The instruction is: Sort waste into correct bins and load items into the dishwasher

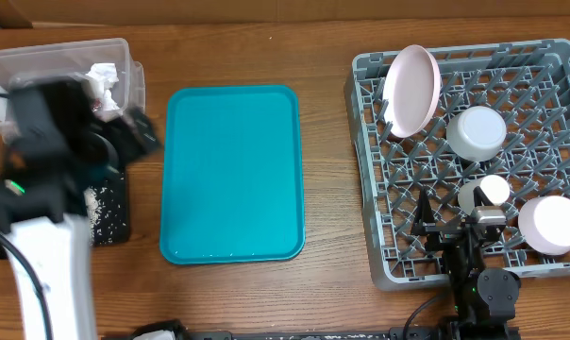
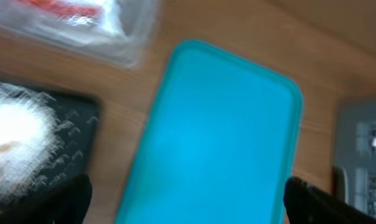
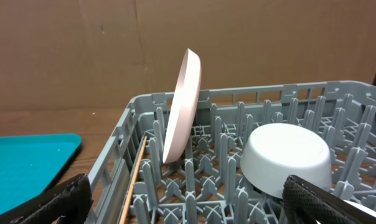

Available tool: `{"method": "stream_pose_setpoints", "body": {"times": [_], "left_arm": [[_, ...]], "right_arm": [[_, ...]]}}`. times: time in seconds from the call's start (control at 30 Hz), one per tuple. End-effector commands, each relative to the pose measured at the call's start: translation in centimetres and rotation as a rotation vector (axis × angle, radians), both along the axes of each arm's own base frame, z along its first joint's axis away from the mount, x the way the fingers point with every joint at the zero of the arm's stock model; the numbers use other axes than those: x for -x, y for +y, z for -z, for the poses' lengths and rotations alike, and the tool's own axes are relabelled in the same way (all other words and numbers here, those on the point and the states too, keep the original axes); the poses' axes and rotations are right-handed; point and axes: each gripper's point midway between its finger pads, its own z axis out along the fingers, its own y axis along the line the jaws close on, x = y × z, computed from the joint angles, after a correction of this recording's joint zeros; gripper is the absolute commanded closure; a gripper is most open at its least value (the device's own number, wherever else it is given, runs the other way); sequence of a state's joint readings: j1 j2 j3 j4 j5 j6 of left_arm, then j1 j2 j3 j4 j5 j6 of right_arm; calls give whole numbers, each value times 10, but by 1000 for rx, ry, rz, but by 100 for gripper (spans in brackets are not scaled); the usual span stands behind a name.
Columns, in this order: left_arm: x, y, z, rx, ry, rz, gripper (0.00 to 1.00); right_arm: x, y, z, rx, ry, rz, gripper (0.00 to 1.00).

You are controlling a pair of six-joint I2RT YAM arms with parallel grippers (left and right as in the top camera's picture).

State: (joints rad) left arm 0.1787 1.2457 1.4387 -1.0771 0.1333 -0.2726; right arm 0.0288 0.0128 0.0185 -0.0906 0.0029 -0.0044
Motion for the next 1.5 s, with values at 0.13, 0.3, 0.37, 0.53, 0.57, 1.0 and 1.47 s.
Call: {"method": "stream_pose_setpoints", "body": {"times": [0.13,0.3,0.37,0.53,0.57,1.0,1.47], "left_arm": [[44,-50,66,-83,-220,253,0],[74,-50,114,-88,-217,245,0],[76,-46,121,-106,-231,229,0],[68,-49,126,-115,-304,238,0],[66,-50,128,-114,-330,245,0],[67,-55,150,-164,-676,245,0],[73,-39,124,-250,-804,149,0]], "right_arm": [[0,2,1,7,-6,-8,0],[0,2,1,7,-6,-8,0],[0,2,1,7,-6,-8,0],[0,2,1,7,-6,-8,0],[0,2,1,7,-6,-8,0],[0,2,1,7,-6,-8,0],[0,2,1,7,-6,-8,0]]}}
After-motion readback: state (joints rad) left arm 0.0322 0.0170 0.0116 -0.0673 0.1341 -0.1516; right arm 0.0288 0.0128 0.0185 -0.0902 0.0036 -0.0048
